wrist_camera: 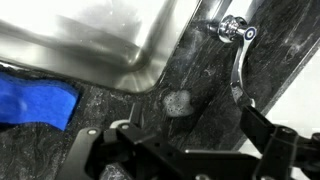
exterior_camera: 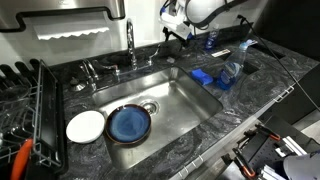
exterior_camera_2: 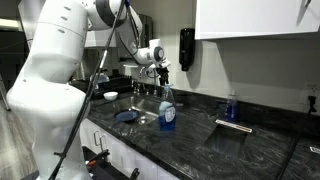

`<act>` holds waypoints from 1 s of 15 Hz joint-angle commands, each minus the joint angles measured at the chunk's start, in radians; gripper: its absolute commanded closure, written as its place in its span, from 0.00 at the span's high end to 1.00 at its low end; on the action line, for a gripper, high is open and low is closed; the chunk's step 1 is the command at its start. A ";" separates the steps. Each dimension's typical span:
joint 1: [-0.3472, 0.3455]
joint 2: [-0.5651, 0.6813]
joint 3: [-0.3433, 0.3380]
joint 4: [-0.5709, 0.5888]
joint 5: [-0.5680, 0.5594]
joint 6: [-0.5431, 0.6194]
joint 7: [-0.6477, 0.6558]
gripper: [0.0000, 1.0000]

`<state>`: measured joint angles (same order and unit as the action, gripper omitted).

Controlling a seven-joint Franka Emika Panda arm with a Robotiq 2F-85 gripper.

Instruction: Open the tap

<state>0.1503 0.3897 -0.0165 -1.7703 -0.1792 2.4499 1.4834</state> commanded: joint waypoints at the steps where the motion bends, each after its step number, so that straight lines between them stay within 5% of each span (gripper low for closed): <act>1: 0.041 0.100 -0.042 0.111 -0.009 0.029 0.085 1.00; 7: 0.076 0.201 -0.097 0.217 -0.013 0.050 0.182 1.00; 15: 0.061 0.295 -0.097 0.329 0.030 0.029 0.158 1.00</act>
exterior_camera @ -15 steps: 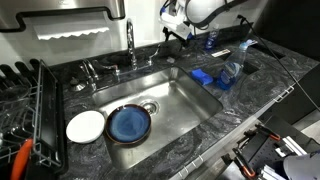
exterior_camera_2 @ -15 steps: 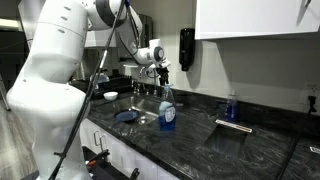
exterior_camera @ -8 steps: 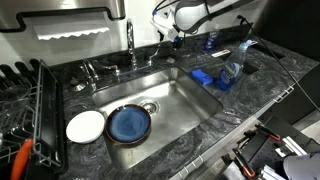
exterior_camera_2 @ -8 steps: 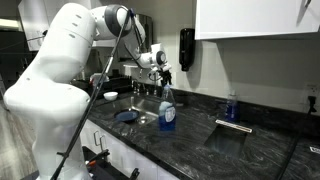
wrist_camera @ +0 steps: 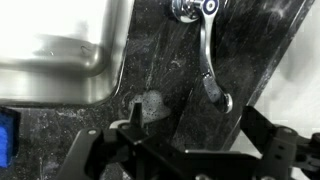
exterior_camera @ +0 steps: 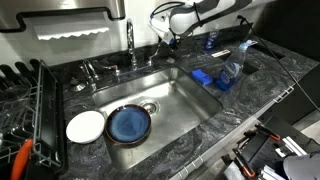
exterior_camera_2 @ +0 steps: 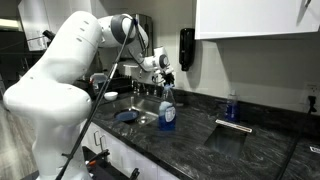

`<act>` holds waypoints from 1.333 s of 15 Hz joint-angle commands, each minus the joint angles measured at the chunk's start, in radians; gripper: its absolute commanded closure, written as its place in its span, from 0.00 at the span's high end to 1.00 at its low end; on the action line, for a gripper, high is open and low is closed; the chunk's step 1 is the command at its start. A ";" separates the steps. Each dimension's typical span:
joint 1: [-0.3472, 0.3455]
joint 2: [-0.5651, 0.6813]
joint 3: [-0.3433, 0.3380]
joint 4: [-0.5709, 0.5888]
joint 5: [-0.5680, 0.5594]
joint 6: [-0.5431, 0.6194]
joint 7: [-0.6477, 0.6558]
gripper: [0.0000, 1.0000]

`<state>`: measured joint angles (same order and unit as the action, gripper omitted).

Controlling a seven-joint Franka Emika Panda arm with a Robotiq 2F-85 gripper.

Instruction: Open the tap

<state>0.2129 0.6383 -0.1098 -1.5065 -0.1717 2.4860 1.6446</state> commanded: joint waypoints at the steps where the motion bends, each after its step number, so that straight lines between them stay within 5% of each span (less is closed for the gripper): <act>1: -0.001 0.058 -0.004 0.077 0.024 -0.008 -0.003 1.00; 10: -0.003 0.136 -0.012 0.173 0.032 -0.106 -0.008 1.00; 20: 0.004 0.135 0.008 0.287 0.023 -0.495 -0.021 1.00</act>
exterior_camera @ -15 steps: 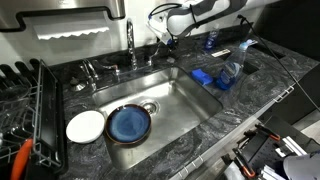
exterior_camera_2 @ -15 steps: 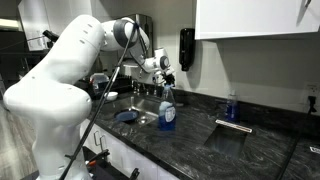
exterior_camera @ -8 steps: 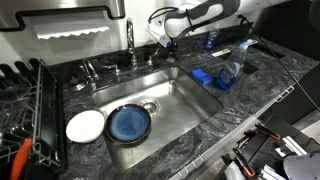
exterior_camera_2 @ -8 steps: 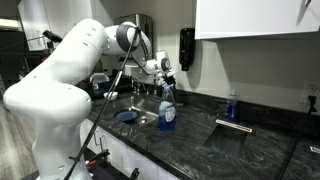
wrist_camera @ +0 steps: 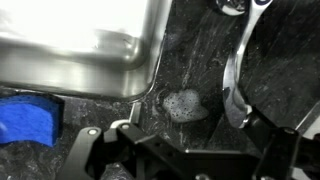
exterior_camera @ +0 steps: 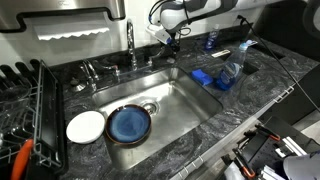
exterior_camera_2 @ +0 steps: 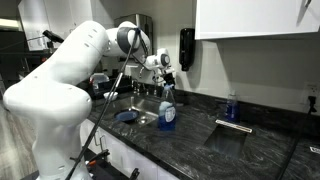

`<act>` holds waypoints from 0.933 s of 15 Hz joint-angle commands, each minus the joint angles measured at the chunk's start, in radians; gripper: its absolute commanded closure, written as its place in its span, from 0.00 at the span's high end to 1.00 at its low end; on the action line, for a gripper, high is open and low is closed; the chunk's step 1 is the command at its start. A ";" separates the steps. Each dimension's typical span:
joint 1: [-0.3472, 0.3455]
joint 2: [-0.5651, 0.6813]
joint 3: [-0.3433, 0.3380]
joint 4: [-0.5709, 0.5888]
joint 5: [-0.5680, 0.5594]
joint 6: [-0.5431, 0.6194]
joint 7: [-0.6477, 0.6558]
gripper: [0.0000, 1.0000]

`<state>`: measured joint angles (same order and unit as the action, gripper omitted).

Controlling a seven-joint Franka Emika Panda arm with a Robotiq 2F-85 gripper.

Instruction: Open the tap

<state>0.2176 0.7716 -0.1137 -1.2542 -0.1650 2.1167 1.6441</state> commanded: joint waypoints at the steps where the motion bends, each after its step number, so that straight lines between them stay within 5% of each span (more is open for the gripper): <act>1: -0.001 0.000 0.016 0.041 0.018 -0.151 -0.022 1.00; 10: 0.008 -0.009 0.029 0.051 0.010 -0.254 0.006 1.00; 14: 0.024 -0.045 0.012 0.000 -0.012 -0.090 0.109 1.00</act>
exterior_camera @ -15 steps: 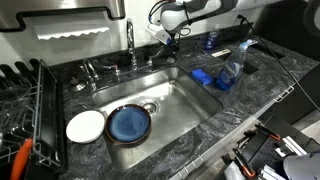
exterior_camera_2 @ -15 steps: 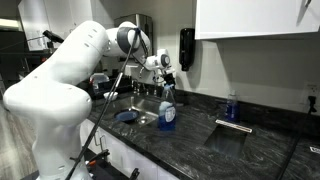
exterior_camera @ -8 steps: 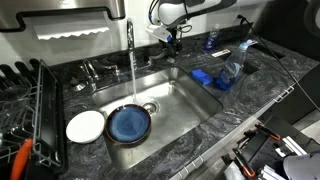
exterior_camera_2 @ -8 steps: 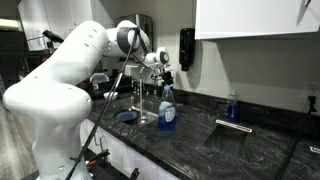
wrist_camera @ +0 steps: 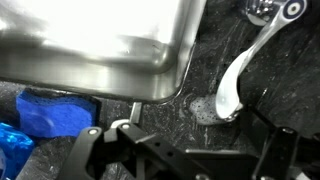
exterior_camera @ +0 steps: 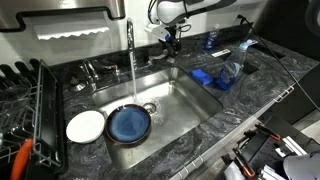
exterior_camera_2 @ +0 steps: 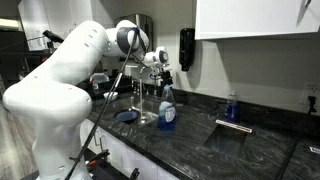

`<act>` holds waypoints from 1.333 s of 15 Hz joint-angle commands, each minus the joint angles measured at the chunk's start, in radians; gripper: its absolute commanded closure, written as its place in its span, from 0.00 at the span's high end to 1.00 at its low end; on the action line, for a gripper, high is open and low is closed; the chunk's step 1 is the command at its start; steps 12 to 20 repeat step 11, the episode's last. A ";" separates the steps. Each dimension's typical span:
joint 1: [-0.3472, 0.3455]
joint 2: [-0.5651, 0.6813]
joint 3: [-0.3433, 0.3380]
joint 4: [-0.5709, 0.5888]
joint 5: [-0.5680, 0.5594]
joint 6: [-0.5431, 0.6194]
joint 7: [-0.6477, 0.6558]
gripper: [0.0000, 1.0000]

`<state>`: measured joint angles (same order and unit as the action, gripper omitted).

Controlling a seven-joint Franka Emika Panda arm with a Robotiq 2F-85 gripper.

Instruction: Open the tap

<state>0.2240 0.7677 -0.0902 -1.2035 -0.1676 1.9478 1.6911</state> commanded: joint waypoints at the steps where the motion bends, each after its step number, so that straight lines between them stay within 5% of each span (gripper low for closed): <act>1: 0.020 -0.051 -0.011 -0.060 -0.012 0.114 0.078 1.00; 11: 0.022 -0.191 0.009 -0.174 0.007 0.251 0.122 1.00; 20: 0.022 -0.191 0.009 -0.174 0.007 0.251 0.122 1.00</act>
